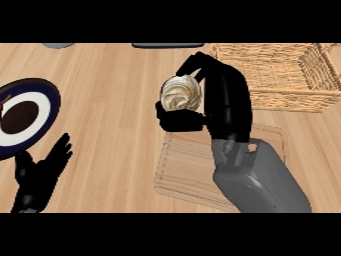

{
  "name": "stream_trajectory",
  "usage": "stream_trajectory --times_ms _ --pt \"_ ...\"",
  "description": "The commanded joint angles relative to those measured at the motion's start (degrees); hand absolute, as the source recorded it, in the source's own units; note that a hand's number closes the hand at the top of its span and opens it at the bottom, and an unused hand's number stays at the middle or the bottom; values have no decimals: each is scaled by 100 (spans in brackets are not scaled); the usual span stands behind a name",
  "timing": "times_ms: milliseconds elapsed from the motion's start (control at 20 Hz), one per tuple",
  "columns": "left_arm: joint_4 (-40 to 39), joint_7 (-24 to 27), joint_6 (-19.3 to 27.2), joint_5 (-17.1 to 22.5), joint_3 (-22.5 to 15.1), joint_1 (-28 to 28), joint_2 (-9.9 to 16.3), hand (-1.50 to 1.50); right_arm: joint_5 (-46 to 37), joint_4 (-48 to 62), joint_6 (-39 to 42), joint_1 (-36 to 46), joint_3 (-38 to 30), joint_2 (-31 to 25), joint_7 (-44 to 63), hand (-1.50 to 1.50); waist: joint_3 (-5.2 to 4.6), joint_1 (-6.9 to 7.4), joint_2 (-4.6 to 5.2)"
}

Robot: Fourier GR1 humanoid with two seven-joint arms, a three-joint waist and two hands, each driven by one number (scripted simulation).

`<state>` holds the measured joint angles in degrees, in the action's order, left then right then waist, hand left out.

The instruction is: Pick the cupcake from the cutting board and place it in the basket

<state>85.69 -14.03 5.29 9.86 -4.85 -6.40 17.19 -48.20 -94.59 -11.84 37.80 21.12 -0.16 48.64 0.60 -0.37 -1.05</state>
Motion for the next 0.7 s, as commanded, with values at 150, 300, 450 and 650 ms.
stream_trajectory --times_ms 150,300,450,650 --pt "-428 -197 131 -167 -156 -97 -211 0 -481 -542 833 1529 -969 -107 1702 150 -68 -38 70" --pt "-536 -98 -137 -4 -7 -103 -86 0 -278 -284 1034 2025 -1532 -329 1577 150 -67 16 94" --pt "-227 -223 -76 -41 -31 -288 -78 0 -235 -279 1386 2221 -1819 -556 1738 150 -62 26 79" --pt "-497 -160 -121 -112 -15 -17 -113 0 -90 297 1399 2534 -2235 -743 1559 150 -65 29 102"
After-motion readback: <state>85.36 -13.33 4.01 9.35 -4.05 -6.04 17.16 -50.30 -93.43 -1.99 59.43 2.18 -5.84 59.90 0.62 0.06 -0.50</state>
